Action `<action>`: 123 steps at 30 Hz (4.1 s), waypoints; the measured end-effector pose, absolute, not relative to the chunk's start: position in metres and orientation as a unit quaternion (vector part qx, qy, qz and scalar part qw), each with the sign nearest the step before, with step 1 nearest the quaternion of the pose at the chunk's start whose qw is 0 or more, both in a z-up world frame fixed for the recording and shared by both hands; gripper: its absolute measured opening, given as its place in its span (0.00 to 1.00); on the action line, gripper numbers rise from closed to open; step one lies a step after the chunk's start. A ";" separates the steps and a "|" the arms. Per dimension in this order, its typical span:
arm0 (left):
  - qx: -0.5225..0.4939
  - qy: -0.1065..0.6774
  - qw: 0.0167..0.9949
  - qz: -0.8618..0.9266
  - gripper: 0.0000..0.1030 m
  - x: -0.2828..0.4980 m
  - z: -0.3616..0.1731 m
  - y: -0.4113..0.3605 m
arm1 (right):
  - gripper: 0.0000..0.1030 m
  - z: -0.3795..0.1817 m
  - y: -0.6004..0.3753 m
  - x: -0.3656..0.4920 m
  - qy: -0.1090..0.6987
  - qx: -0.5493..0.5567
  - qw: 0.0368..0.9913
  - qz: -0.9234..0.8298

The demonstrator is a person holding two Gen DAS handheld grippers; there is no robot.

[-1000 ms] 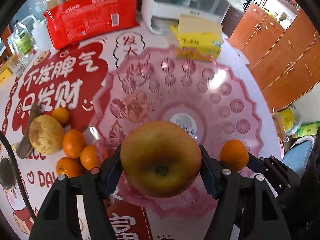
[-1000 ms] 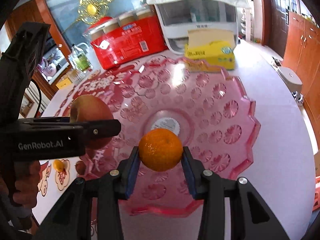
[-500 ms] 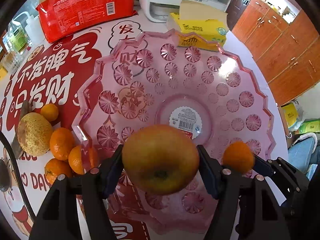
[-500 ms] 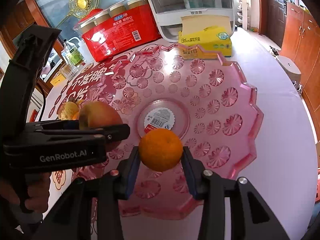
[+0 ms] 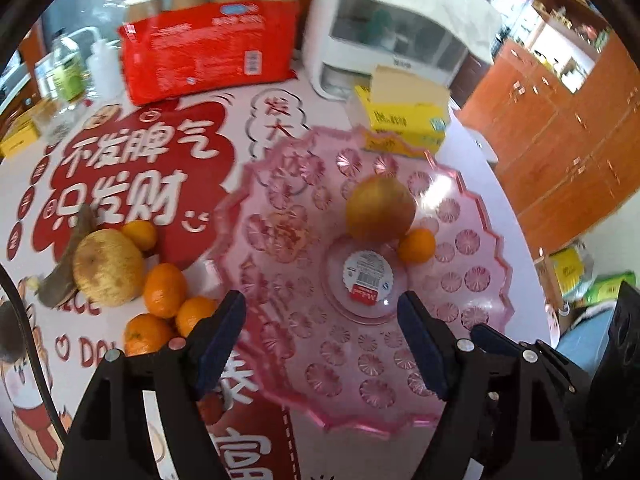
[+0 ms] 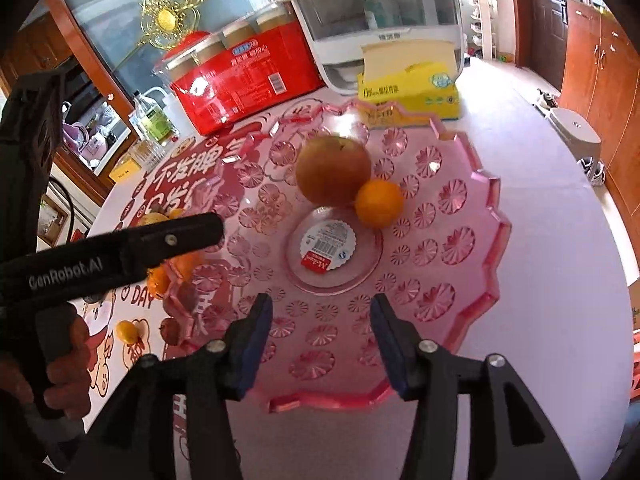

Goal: Organize fruits
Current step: 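Withdraw both open tools from the bowl back over the fruit, then close the left tool on the dark avocado while the right tool grasps a dark-red lychee, then lower the avocado into the pink bowl with the left tool while the right tool drops the lychee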

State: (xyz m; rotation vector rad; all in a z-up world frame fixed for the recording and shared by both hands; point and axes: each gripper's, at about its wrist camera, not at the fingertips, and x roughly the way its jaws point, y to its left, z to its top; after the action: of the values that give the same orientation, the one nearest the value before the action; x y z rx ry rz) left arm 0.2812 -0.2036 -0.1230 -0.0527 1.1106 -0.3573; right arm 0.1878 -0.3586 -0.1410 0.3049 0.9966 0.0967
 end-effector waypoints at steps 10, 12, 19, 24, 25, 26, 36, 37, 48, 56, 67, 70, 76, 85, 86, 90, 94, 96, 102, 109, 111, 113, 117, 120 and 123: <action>-0.073 0.487 0.861 -0.129 0.75 0.248 -0.087 -0.144 | 0.65 -0.117 -0.346 0.171 0.457 0.138 0.878 0.035; -0.080 0.484 0.863 -0.120 0.75 0.241 -0.085 -0.131 | 0.65 -0.113 -0.341 0.166 0.455 0.133 0.880 0.022; -0.101 0.493 0.861 -0.077 0.75 0.209 -0.091 -0.069 | 0.65 -0.104 -0.324 0.155 0.451 0.140 0.881 0.029; -0.106 0.498 0.859 -0.048 0.75 0.195 -0.096 -0.024 | 0.65 -0.104 -0.310 0.153 0.452 0.164 0.876 0.035; -0.105 0.498 0.860 -0.044 0.75 0.193 -0.096 -0.017 | 0.65 -0.104 -0.309 0.153 0.453 0.171 0.874 0.035; -0.105 0.497 0.860 -0.040 0.75 0.191 -0.096 -0.008 | 0.65 -0.105 -0.307 0.153 0.455 0.178 0.872 0.036; -0.081 0.505 0.859 -0.026 0.75 0.192 -0.085 0.061 | 0.65 -0.109 -0.265 0.153 0.463 0.211 0.861 0.031; -0.078 0.506 0.858 -0.026 0.76 0.193 -0.085 0.066 | 0.65 -0.109 -0.260 0.154 0.462 0.211 0.861 0.032; -0.002 0.529 0.848 -0.040 0.80 0.231 -0.078 0.116 | 0.65 -0.124 -0.213 0.157 0.454 0.223 0.863 0.004; 0.066 0.562 0.822 -0.057 0.82 0.267 -0.101 0.137 | 0.65 -0.145 -0.188 0.156 0.454 0.200 0.868 -0.031; 0.089 0.619 0.779 -0.055 0.82 0.301 -0.163 0.153 | 0.65 -0.172 -0.158 0.165 0.467 0.155 0.868 -0.065; 0.081 0.625 0.775 -0.054 0.82 0.306 -0.173 0.158 | 0.65 -0.178 -0.151 0.171 0.472 0.146 0.867 -0.069; 0.063 0.640 0.763 -0.064 0.82 0.316 -0.191 0.166 | 0.65 -0.191 -0.140 0.181 0.489 0.127 0.860 -0.073; 0.050 0.640 0.762 -0.082 0.82 0.326 -0.207 0.164 | 0.60 -0.204 -0.133 0.191 0.497 0.108 0.857 -0.085; 0.050 0.640 0.763 -0.081 0.82 0.328 -0.208 0.164 | 0.59 -0.205 -0.133 0.192 0.495 0.108 0.858 -0.085; 0.043 0.640 0.763 -0.080 0.77 0.331 -0.213 0.166 | 0.53 -0.208 -0.132 0.194 0.493 0.103 0.859 -0.090; 0.027 0.639 0.764 -0.087 0.71 0.334 -0.215 0.168 | 0.48 -0.208 -0.133 0.196 0.492 0.101 0.860 -0.089; 0.018 0.636 0.766 -0.097 0.64 0.335 -0.215 0.167 | 0.44 -0.209 -0.133 0.197 0.490 0.101 0.861 -0.091; 0.002 0.624 0.774 -0.103 0.54 0.336 -0.213 0.164 | 0.39 -0.208 -0.134 0.199 0.492 0.104 0.859 -0.092; -0.004 0.623 0.777 -0.096 0.53 0.329 -0.211 0.172 | 0.32 -0.207 -0.136 0.196 0.489 0.120 0.859 -0.087; -0.005 0.621 0.778 -0.096 0.53 0.326 -0.209 0.173 | 0.32 -0.206 -0.135 0.195 0.488 0.122 0.860 -0.084; -0.006 0.618 0.780 -0.096 0.53 0.324 -0.205 0.175 | 0.32 -0.204 -0.134 0.194 0.485 0.123 0.862 -0.082; -0.011 0.605 0.790 -0.099 0.53 0.314 -0.191 0.177 | 0.32 -0.196 -0.131 0.191 0.475 0.125 0.868 -0.072; -0.011 0.596 0.796 -0.102 0.53 0.309 -0.178 0.174 | 0.32 -0.190 -0.127 0.188 0.469 0.126 0.872 -0.062; -0.013 0.586 0.803 -0.107 0.53 0.301 -0.162 0.170 | 0.32 -0.182 -0.124 0.185 0.462 0.128 0.877 -0.047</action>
State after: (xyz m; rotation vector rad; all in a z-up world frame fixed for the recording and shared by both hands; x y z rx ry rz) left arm 0.3008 0.1699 -0.1620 -0.0278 1.2561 -0.2292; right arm 0.1850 -0.1243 -0.1824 0.2670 0.9631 -0.0985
